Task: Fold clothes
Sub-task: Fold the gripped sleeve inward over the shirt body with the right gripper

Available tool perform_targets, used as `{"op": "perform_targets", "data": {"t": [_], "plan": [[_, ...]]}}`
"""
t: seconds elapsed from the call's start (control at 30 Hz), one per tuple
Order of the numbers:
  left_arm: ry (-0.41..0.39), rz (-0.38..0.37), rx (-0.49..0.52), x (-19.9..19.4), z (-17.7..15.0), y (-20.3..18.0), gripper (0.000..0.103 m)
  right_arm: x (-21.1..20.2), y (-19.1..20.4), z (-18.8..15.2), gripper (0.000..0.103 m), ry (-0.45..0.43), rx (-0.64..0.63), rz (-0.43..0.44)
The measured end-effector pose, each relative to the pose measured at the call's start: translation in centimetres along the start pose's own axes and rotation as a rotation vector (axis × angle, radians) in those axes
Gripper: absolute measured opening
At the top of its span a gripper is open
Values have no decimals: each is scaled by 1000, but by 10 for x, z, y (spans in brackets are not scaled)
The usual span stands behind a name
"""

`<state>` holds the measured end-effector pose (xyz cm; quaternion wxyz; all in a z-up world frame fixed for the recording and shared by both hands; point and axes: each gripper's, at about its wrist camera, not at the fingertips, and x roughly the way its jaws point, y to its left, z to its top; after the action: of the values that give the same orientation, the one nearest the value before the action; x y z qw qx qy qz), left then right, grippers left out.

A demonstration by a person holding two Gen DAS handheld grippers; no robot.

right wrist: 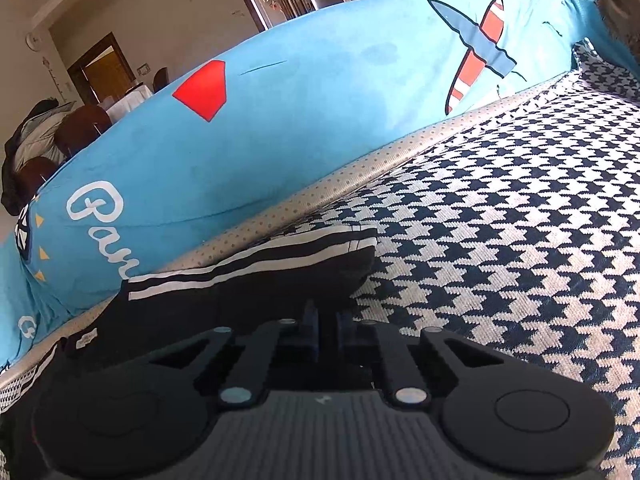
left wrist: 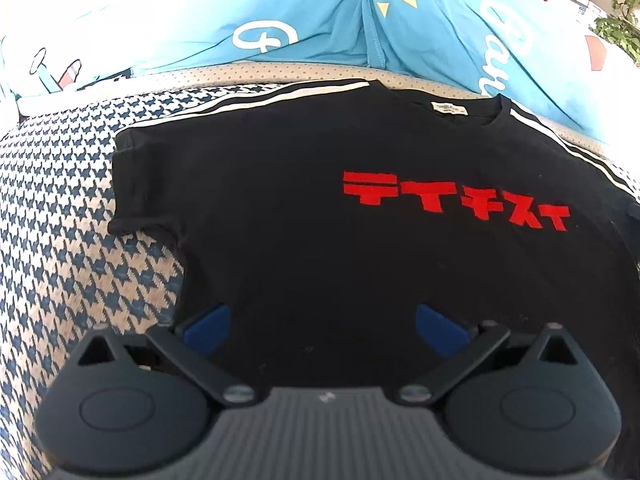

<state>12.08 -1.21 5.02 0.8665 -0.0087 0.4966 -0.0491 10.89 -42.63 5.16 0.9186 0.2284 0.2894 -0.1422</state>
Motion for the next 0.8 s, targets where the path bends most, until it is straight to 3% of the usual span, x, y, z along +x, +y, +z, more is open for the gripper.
{"op": "perform_targets", "data": {"t": [0.17, 0.4, 0.67, 0.8], "plan": [[5, 2, -2, 0, -1, 1, 103, -15, 23, 4, 10, -52, -62, 36], [3, 3, 0, 0, -1, 2, 103, -31, 79, -8, 10, -62, -227, 196], [2, 0, 6, -1, -2, 3, 103, -10, 123, -53, 21, 163, -426, 358], [-2, -2, 0, -2, -2, 6, 103, -13, 122, -54, 28, 194, -429, 397]]}}
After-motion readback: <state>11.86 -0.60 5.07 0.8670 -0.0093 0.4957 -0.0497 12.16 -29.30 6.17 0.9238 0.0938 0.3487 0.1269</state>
